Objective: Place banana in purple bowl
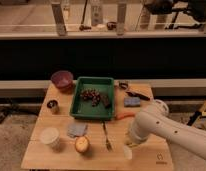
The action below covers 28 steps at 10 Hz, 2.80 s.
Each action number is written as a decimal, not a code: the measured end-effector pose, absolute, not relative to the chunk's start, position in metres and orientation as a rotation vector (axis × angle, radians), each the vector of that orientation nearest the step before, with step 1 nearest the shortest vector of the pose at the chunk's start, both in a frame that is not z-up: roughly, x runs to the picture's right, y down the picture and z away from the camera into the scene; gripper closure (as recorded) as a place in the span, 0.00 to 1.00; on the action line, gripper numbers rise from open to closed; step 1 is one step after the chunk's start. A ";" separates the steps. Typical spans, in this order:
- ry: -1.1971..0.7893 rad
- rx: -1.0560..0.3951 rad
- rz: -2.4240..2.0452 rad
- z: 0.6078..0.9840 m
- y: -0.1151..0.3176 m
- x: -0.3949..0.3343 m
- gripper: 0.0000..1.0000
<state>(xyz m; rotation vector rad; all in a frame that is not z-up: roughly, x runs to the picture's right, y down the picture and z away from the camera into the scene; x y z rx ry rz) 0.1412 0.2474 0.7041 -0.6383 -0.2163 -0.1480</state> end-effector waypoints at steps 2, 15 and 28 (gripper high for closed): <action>-0.216 -0.638 -0.138 0.702 0.246 0.137 0.97; -0.228 -0.642 -0.070 0.701 0.246 0.112 0.97; -0.245 -0.631 0.025 0.706 0.235 0.084 0.97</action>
